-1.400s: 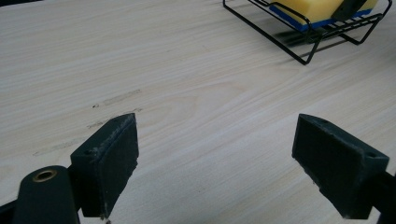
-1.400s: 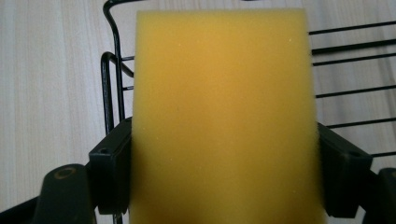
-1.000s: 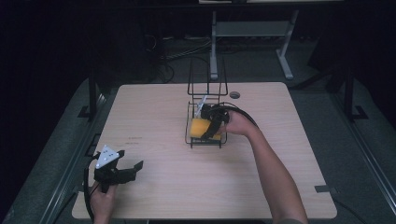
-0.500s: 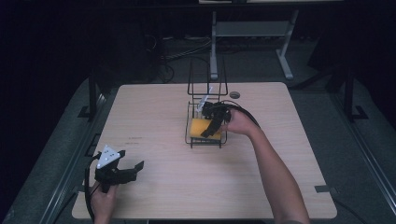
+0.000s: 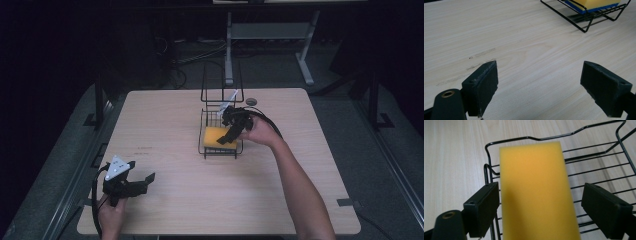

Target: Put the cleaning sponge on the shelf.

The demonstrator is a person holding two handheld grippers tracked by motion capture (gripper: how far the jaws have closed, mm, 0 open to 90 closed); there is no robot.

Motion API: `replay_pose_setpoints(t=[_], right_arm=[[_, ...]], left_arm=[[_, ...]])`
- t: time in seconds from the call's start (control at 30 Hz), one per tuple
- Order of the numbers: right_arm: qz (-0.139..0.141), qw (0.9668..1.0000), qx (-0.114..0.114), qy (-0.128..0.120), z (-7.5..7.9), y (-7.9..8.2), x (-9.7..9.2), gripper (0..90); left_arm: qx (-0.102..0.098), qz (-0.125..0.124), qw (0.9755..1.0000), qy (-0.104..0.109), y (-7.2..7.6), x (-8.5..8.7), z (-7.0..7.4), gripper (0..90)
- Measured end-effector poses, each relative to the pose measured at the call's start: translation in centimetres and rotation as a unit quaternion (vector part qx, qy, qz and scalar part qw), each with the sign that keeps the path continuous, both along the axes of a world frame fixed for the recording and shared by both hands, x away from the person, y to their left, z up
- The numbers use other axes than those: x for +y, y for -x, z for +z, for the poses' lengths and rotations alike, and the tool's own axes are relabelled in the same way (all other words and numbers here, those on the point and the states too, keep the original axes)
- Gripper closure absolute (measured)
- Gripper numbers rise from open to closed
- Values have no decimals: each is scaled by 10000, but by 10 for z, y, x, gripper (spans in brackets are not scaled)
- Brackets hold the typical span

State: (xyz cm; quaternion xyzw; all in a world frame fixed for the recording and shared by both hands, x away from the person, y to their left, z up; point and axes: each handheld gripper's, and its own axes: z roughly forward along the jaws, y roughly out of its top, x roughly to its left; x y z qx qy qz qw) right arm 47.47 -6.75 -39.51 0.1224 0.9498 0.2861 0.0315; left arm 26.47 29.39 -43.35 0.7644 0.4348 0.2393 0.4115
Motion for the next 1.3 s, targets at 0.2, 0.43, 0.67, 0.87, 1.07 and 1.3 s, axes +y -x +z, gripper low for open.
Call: replay_pose_setpoints(t=[0.2, 0.43, 0.67, 0.87, 1.07, 1.3], right_arm=[[-84, 10000, 32, -23, 1, 0, -4, 142], [-108, 9999, 68, -99, 1, 1, -9, 143], [-285, 9993, 62, -247, -1, 3, -18, 143], [-334, 9988, 74, -349, 2, 3, -25, 142], [-384, 9981, 63, -474, 5, 3, -32, 142], [-438, 9981, 17, -431, 8, 4, -37, 143]], left_arm=[[-9, -3, 10000, 1, 0, 1, 0, 141], [-4, -8, 10000, -4, 0, 0, 0, 140], [2, -18, 10000, -9, 0, -1, 0, 141], [-1, -18, 10000, -9, 0, -1, 0, 141], [-1, -16, 10000, -10, 0, -1, 0, 141], [11, -6, 10000, -12, 0, -2, 0, 140]])
